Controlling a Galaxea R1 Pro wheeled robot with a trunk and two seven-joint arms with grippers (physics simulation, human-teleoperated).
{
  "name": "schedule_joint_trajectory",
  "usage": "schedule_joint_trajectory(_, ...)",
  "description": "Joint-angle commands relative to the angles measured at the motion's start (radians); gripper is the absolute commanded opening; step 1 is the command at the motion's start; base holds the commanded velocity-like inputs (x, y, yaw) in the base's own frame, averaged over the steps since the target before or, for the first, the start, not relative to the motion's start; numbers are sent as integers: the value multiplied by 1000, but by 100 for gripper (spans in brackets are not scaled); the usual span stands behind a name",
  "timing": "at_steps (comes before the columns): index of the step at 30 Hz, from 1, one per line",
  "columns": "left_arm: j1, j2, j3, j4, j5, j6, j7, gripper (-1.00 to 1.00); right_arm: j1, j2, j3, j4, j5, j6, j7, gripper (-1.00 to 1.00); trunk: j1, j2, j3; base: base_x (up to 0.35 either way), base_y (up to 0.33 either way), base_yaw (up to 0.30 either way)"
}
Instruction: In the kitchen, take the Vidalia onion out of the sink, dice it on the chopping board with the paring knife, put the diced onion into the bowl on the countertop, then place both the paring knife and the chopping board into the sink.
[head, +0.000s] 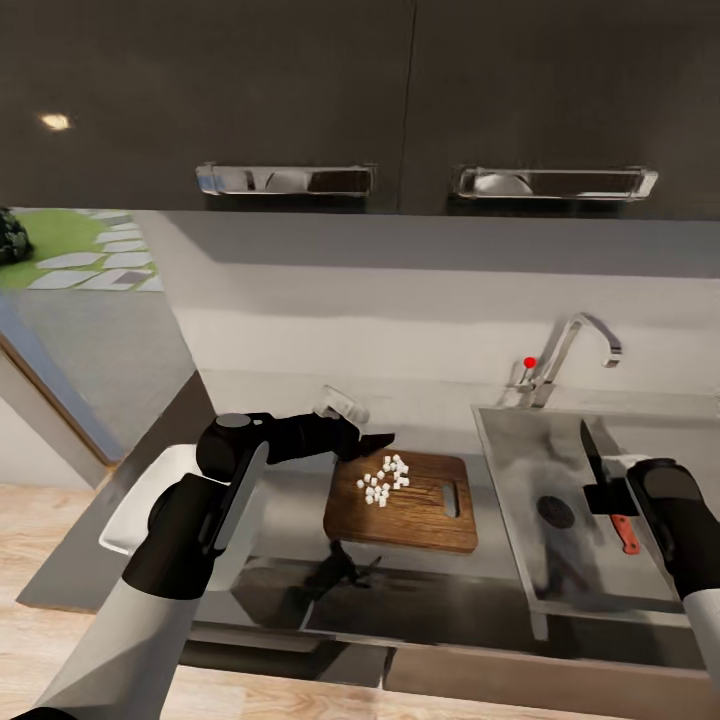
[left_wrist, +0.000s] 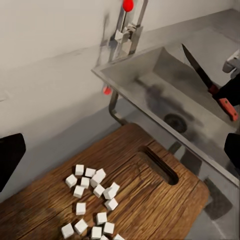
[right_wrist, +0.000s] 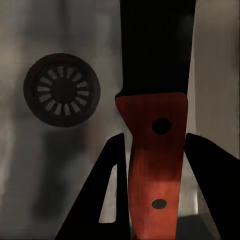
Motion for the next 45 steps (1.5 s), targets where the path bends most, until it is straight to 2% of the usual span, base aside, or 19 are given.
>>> schedule_joint_trajectory(1, -1, 0, 1, 0, 3, 8, -1, 100, -1, 2, -1, 1, 11, 3, 10, -100, 1, -2, -2, 0, -252, 0)
schedule_joint_trajectory(14, -1, 0, 2, 0, 3, 11, -3, 100, -6, 20, -3, 92, 5, -3, 12, -100, 1, -2, -2, 0, -39, 0)
schedule_joint_trajectory(19, -1, 1, 3, 1, 3, 11, -3, 100, -7, 23, -2, 96, -18, -3, 14, -100, 1, -2, -2, 0, 0, 0)
schedule_joint_trajectory(23, 1, 6, 16, 11, 3, 9, -2, 100, -5, 45, -25, 118, -45, -25, -7, -100, 1, -2, -2, 0, 0, 0)
schedule_joint_trajectory(30, 2, -2, 11, 13, 3, 9, -2, 100, -1, 10, 12, 79, -54, 4, 31, -100, 1, -2, -2, 0, 0, 0)
schedule_joint_trajectory(45, 2, -2, 11, 13, 3, 9, -2, 100, -1, 16, 11, -5, -59, 4, 41, -100, 1, -2, -2, 0, 0, 0)
